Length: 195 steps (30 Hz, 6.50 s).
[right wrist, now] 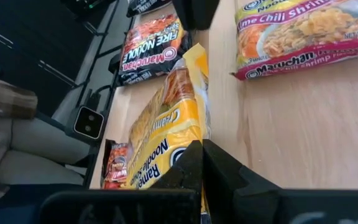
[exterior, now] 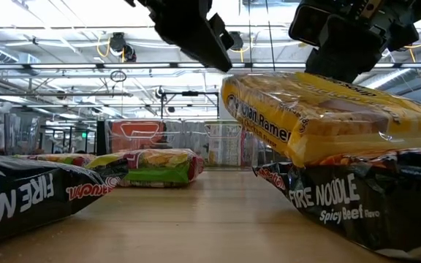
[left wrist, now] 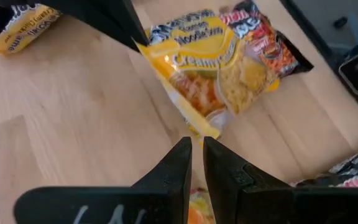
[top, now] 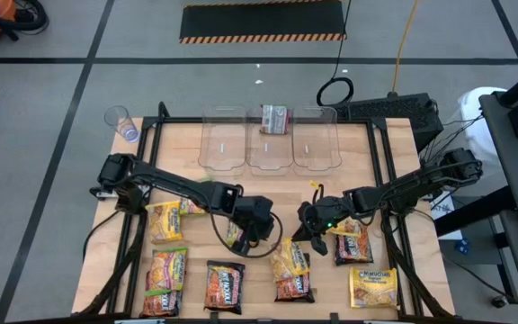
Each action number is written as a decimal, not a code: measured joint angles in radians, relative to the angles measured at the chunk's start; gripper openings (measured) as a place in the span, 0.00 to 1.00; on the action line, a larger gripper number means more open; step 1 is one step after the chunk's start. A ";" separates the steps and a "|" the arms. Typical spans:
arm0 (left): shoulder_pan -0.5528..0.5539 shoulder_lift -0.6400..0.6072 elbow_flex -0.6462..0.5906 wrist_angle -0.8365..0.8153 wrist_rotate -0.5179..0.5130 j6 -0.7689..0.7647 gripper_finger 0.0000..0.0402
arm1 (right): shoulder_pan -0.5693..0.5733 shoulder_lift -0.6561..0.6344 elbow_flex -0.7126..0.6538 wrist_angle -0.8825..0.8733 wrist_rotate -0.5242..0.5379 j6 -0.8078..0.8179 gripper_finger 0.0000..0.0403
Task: Sort Maruchan noodles
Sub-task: Put the yellow noodle pack into the right transparent bin
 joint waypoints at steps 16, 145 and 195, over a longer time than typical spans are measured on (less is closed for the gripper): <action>-0.007 0.043 -0.001 0.006 0.046 0.103 0.12 | 0.000 0.000 0.000 0.001 -0.002 -0.008 0.00; 0.371 0.026 0.199 0.373 -0.094 0.044 0.00 | -0.266 -0.560 0.001 -0.330 0.636 -0.300 0.00; 0.526 0.162 0.198 0.546 -0.058 -0.093 0.00 | -0.571 -0.559 0.001 -0.372 0.671 -0.341 0.00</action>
